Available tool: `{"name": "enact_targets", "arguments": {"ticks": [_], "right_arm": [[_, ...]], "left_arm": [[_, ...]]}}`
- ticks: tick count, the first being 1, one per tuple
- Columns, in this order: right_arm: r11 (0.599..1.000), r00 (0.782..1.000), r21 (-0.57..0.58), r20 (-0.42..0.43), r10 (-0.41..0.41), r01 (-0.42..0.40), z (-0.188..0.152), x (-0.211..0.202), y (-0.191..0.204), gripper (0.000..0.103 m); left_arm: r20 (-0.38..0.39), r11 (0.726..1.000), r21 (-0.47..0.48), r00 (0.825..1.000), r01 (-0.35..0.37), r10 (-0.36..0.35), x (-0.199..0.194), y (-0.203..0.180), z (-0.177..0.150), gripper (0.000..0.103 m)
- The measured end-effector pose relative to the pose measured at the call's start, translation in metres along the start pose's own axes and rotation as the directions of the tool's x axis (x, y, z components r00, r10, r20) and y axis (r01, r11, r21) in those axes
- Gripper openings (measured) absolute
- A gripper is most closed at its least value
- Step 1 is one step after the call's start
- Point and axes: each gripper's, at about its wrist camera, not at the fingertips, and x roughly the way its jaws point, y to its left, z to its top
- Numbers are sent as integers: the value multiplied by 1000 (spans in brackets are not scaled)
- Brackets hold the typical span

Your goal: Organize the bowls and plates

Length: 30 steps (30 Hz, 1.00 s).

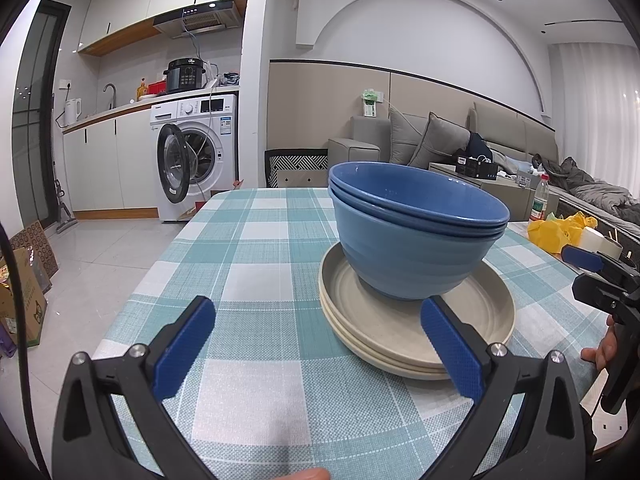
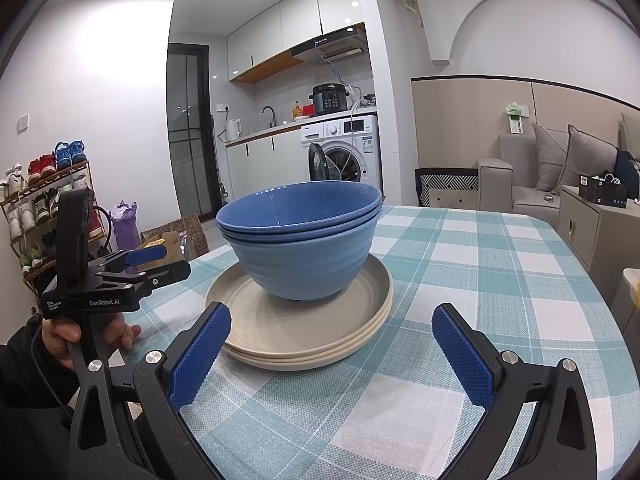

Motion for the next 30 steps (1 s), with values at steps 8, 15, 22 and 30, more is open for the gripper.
{"name": "enact_targets", "arguments": {"ticks": [8,15,22,30], "right_arm": [[1000,1000,0,-2,4,-4,-1,0,1,103],[1000,1000,0,-1,3,-3,-1,0,2,103],[1000,1000,-1,-1,3,-3,-1,0,2,103],[1000,1000,0,-2,5,-5,-2,0,2,103]], "left_arm": [[1,1000,3,1000,2,-2,0,0,0,103],[2,1000,5,1000,3,-3,-1,-1,0,103],[2,1000,5,1000,4,-4,0,-1,0,103],[4,1000,5,1000,6,-6,-1,-1,0,103]]}}
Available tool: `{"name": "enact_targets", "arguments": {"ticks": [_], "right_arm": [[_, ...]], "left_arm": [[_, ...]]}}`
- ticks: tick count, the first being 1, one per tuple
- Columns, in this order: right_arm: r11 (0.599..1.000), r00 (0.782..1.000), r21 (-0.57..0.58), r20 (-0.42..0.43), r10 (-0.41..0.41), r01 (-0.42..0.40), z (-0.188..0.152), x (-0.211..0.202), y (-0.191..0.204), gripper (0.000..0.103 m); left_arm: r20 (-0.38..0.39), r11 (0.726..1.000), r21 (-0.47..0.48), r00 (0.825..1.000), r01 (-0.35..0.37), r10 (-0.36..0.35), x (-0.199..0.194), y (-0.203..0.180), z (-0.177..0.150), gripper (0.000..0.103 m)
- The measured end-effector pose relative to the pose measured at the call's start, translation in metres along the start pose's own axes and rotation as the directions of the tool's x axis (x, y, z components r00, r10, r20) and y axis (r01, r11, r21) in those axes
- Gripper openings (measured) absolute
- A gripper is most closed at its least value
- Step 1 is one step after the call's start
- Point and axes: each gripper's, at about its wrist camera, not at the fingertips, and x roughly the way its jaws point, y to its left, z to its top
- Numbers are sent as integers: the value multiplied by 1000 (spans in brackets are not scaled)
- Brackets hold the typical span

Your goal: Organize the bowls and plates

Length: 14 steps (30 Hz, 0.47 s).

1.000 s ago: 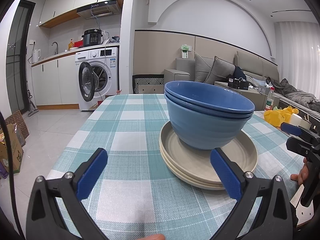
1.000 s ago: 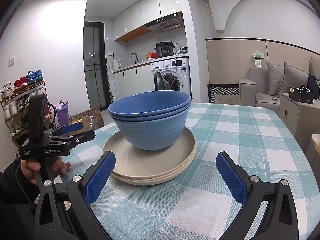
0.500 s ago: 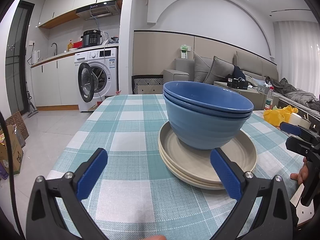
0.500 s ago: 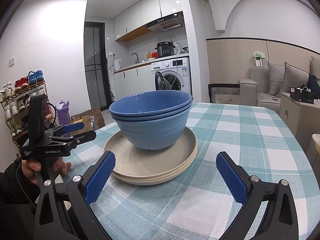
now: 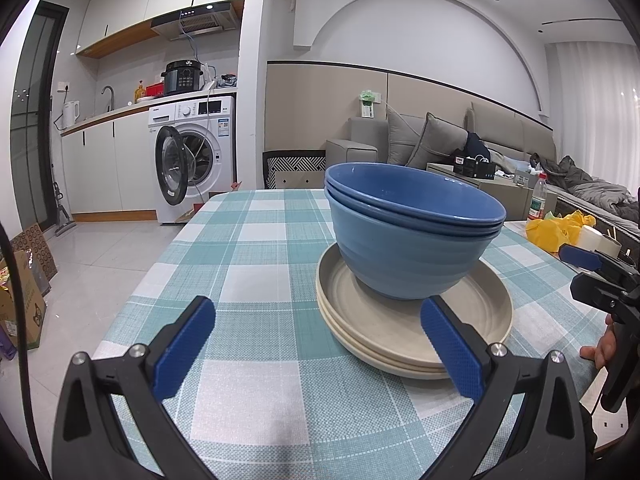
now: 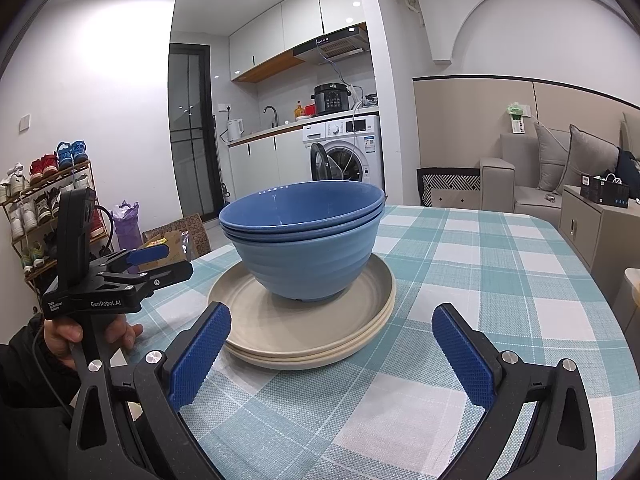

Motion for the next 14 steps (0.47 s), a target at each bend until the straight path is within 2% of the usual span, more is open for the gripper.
{"name": "enact_targets", "arguments": {"ticks": [14], "right_arm": [[1000,1000,-2,0,2,-2,0,0,1,103]], "left_arm": [[3,1000,-10,1000,5,-5,-1,2,1,103]]}}
